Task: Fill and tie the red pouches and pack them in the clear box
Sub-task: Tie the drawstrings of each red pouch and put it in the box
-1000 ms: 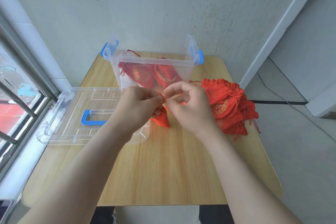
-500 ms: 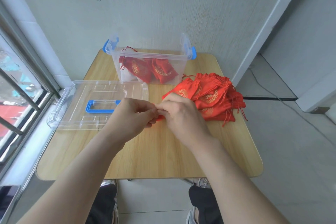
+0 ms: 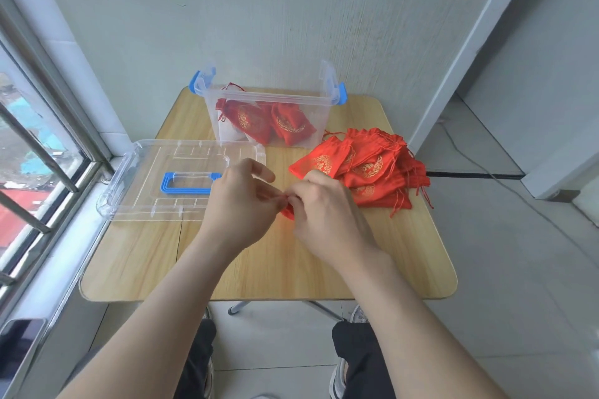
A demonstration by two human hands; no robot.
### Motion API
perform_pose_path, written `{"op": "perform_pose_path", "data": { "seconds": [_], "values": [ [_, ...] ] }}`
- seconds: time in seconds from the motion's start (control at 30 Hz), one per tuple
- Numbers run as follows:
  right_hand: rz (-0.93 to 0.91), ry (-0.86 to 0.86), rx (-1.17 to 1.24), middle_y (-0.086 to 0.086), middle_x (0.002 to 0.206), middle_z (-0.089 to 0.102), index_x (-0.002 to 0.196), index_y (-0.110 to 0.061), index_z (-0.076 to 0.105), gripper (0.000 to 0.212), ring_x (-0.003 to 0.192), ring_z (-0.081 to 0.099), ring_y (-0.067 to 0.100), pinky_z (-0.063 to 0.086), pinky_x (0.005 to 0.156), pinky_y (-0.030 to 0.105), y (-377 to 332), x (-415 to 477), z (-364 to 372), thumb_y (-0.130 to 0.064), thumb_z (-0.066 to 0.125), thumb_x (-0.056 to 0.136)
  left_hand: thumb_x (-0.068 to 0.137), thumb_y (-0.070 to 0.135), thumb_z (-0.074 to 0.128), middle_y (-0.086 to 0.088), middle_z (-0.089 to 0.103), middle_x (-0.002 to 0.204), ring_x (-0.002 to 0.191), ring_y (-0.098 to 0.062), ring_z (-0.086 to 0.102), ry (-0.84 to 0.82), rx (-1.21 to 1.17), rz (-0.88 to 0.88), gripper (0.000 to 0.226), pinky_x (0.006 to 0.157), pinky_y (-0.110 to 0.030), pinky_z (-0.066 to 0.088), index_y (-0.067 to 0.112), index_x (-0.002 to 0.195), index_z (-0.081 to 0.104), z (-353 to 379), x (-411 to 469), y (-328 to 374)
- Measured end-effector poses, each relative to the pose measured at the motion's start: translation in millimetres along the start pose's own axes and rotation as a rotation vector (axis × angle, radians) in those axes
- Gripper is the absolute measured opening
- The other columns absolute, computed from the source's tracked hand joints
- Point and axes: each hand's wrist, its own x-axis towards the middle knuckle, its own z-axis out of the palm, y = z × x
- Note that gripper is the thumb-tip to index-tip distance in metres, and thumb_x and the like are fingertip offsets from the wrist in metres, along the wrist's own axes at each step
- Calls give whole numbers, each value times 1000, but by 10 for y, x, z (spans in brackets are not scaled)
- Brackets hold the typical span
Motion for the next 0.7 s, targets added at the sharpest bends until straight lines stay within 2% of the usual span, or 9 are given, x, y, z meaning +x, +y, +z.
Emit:
{"op": "perform_pose_path", "data": {
  "seconds": [0.1,0.17,0.23,0.33,0.43,0.5,0.57,0.7],
  "values": [
    [55,60,103,6,86,62,90,-11,77,13,74,63,28,52,66,44,-7,11,-59,-8,65,94,82,10,87,10,78,76,73,3,72,75,62,67,25,64,-21,56,20,91,66,35,-31,9],
    [58,78,115,6,84,63,88,-11,78,13,74,63,27,53,66,44,-16,32,-77,-8,66,92,80,7,88,10,78,75,70,4,71,109,66,94,25,59,-10,50,20,86,67,35,-59,34],
    [55,82,108,5,83,64,88,-12,79,13,73,62,27,53,66,43,-27,49,-96,-8,67,91,78,5,88,10,77,72,68,7,70,130,45,99,24,58,-5,46,19,83,69,23,-82,67],
    [47,85,110,3,79,62,84,-14,79,15,71,60,26,52,63,42,-46,63,-123,-10,66,90,77,6,88,13,76,69,67,7,71,183,36,107,23,61,-8,50,23,79,72,7,-131,116],
    [54,96,127,4,74,62,80,-14,78,17,69,60,26,52,63,43,-53,87,-164,-13,63,87,78,5,86,15,75,69,71,5,72,240,39,146,22,73,-25,60,25,80,76,37,-180,163],
    [58,100,145,3,72,66,80,-14,80,16,68,61,24,53,64,41,-34,94,-199,-9,66,84,80,4,83,16,75,70,73,4,73,249,43,188,20,77,-29,61,23,83,78,69,-184,159],
    [107,83,211,-4,72,72,82,-17,82,16,67,65,16,55,66,37,-5,90,-228,-7,70,84,83,2,80,18,76,75,75,3,73,243,82,248,20,80,-28,60,23,86,79,98,-167,127],
    [310,17,519,-16,68,74,81,-22,84,15,65,68,4,53,64,22,71,110,-273,-10,77,87,87,-6,71,18,77,83,84,2,72,220,104,356,31,78,-14,54,22,94,80,140,-101,105]
  ]
}}
